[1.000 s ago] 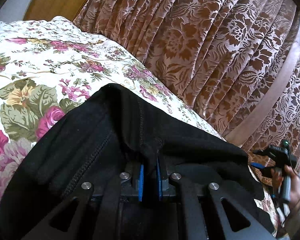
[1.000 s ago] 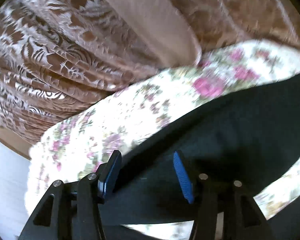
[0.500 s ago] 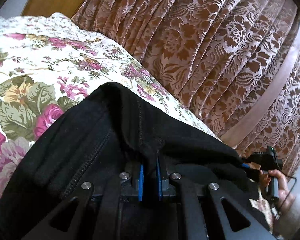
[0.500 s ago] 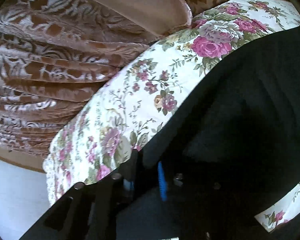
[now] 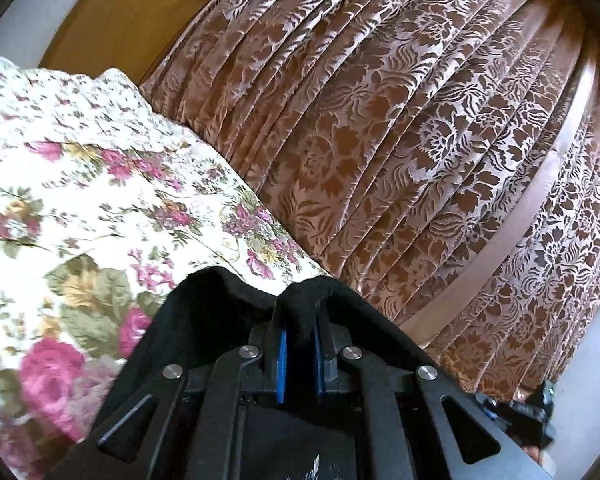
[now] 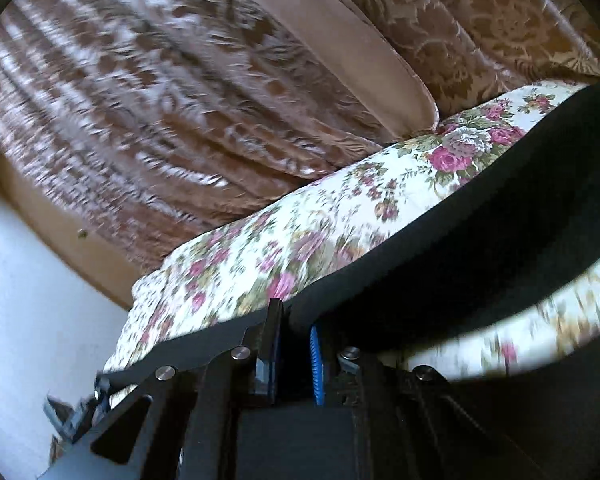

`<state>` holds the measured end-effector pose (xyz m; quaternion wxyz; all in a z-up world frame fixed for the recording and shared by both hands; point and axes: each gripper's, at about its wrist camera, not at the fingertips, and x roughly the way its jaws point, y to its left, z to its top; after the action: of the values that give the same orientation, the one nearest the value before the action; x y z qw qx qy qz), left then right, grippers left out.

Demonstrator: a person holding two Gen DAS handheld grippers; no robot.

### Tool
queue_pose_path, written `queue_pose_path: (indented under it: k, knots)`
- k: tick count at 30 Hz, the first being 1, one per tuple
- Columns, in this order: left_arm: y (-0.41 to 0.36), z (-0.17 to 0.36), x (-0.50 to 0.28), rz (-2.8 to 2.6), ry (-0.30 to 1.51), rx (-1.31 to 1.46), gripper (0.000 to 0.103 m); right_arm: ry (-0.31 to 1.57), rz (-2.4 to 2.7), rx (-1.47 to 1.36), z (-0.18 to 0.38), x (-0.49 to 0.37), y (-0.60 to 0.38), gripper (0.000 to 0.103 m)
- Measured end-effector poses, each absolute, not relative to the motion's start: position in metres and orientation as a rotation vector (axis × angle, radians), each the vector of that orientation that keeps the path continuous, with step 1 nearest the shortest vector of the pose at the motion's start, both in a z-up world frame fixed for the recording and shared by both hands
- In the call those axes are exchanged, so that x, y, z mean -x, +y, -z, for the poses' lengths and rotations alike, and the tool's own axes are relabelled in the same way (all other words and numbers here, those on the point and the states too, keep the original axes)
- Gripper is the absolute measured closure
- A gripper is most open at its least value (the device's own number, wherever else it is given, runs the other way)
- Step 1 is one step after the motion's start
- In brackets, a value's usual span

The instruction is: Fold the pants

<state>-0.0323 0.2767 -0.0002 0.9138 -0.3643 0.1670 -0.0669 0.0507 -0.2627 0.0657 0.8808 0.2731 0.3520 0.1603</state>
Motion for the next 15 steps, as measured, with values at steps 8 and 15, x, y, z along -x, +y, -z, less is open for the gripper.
queue_pose_path:
  k: [8,15]
  knots:
    - [0.301,0.046,0.071,0.089,0.469,0.869,0.093,0.699,-0.385,-0.530,-0.029,0.042,-0.244,0.091]
    - [0.302,0.075,0.080,0.058,0.494,1.031,0.079,0.820,-0.337,-0.585,0.030,0.048,-0.244,0.092]
